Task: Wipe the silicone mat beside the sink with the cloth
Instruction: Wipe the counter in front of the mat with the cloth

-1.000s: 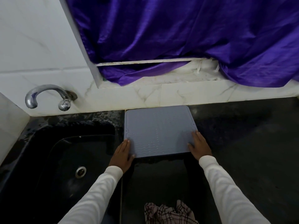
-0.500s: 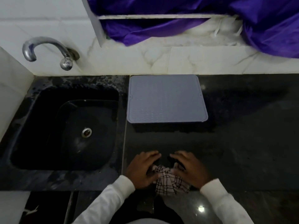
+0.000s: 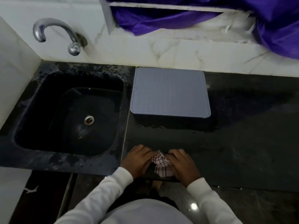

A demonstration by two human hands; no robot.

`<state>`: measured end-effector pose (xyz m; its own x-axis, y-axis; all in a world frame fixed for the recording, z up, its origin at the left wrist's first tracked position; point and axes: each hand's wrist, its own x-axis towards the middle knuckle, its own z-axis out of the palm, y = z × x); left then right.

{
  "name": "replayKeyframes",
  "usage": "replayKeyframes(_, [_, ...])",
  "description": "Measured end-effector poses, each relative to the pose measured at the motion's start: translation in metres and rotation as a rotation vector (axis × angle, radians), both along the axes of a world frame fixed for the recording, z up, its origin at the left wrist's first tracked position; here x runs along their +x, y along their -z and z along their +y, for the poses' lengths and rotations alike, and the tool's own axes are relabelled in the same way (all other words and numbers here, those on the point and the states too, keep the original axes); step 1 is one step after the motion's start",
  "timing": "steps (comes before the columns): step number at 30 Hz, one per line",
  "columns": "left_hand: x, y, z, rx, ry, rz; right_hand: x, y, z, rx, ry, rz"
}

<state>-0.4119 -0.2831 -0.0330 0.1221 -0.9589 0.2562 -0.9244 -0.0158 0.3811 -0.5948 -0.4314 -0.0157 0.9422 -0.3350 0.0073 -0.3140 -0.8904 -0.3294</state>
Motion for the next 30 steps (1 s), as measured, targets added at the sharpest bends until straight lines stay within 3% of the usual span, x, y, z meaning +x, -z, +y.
replayKeyframes(6, [0.045,-0.030,-0.008,-0.043,-0.269,0.005,0.076,-0.021,-0.025,-0.004,-0.051,-0.109])
replayKeyframes(14, [0.149,-0.090,0.043,-0.137,-0.692,-0.073,0.250,-0.081,-0.007,-0.050,-0.296,-0.299])
replayKeyframes(20, [0.255,-0.123,0.146,-0.231,-1.016,-0.173,0.415,-0.112,0.078,-0.049,-0.534,-0.447])
replayKeyframes(25, [0.317,-0.118,0.226,-0.249,-1.186,-0.161,0.528,-0.116,0.156,-0.076,-0.710,-0.389])
replayKeyframes(30, [0.381,-0.098,0.287,-0.104,-1.344,-0.072,0.629,-0.090,0.232,-0.041,-0.787,-0.324])
